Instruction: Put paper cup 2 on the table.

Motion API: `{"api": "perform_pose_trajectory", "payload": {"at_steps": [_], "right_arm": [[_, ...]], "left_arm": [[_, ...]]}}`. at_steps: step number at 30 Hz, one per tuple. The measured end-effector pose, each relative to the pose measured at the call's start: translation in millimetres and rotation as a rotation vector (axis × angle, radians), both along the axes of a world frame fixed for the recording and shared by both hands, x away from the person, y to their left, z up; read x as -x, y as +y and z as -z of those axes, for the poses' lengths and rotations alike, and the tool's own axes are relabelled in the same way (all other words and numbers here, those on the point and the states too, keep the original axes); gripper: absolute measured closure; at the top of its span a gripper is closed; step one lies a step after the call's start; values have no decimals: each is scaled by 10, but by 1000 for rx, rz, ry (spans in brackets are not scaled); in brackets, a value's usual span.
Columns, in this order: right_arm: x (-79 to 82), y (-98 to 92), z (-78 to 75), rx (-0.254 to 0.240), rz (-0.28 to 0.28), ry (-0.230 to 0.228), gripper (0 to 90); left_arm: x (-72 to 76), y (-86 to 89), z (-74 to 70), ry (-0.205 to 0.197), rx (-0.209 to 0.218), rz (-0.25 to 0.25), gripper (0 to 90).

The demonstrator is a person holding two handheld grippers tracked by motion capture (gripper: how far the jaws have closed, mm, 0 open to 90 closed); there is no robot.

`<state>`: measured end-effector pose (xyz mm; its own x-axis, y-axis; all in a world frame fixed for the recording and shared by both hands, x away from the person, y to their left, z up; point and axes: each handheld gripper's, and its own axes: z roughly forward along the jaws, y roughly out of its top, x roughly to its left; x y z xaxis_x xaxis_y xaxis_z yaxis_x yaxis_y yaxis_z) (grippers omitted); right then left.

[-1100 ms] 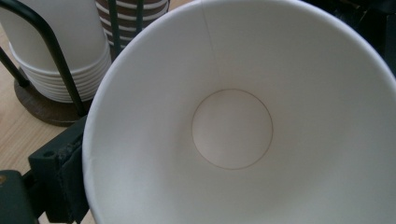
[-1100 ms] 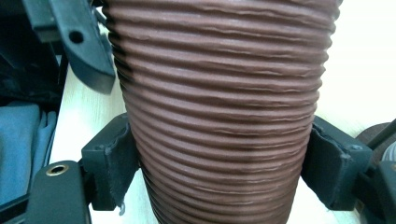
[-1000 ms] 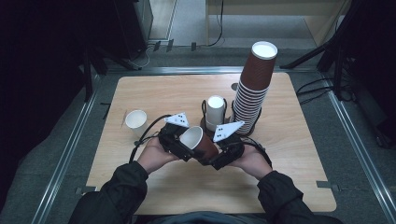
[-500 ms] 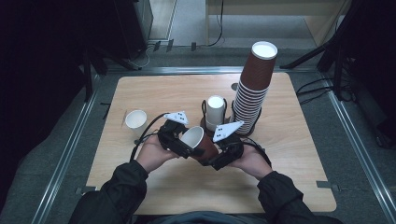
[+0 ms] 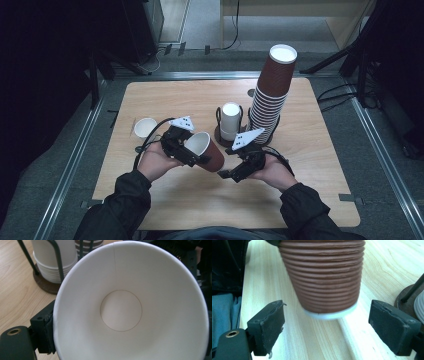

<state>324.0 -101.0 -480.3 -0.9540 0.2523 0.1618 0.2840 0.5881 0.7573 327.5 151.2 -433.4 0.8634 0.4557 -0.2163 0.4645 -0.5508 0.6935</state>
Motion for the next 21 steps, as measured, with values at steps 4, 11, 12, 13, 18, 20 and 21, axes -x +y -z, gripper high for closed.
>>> {"api": "perform_pose_trajectory", "payload": {"at_steps": [4, 11, 12, 13, 18, 20, 21], "right_arm": [[12, -38, -1, -1, 21, 0, 137], [17, -109, -8, -5, 76, 28, 137], [16, -116, -12, -8, 77, 27, 137], [13, -123, -15, -11, 80, 24, 137], [10, -156, -23, -11, 85, 25, 138], [13, -172, -36, -21, 86, 34, 138], [11, -180, -42, -25, 87, 35, 138]], "left_arm": [[-1, 62, -1, -2, -15, -5, 82], [36, 109, 10, 9, -38, 15, 80], [43, 111, 6, 4, -46, 21, 80], [49, 113, 6, 1, -51, 24, 80], [55, 164, 21, -5, -76, 44, 80], [61, 193, 33, -6, -83, 61, 79], [56, 207, 41, -6, -96, 70, 79]]}}
